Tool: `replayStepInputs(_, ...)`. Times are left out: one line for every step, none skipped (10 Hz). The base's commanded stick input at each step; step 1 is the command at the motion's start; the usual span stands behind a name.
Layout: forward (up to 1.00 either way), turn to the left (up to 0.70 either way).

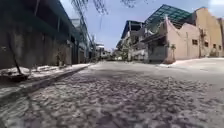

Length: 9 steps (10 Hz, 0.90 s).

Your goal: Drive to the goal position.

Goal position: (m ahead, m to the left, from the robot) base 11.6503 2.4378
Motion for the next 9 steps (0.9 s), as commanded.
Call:
replayStepInputs(1.0,0.0)
replayStepInputs(1.0,0.0)
replayStepInputs(1.0,0.0)
replayStepInputs(1.0,0.0)
replayStepInputs(1.0,0.0)
replayStepInputs(1.0,0.0)
replayStepInputs(1.0,0.0)
replayStepInputs(1.0,0.0)
replayStepInputs(1.0,0.0)
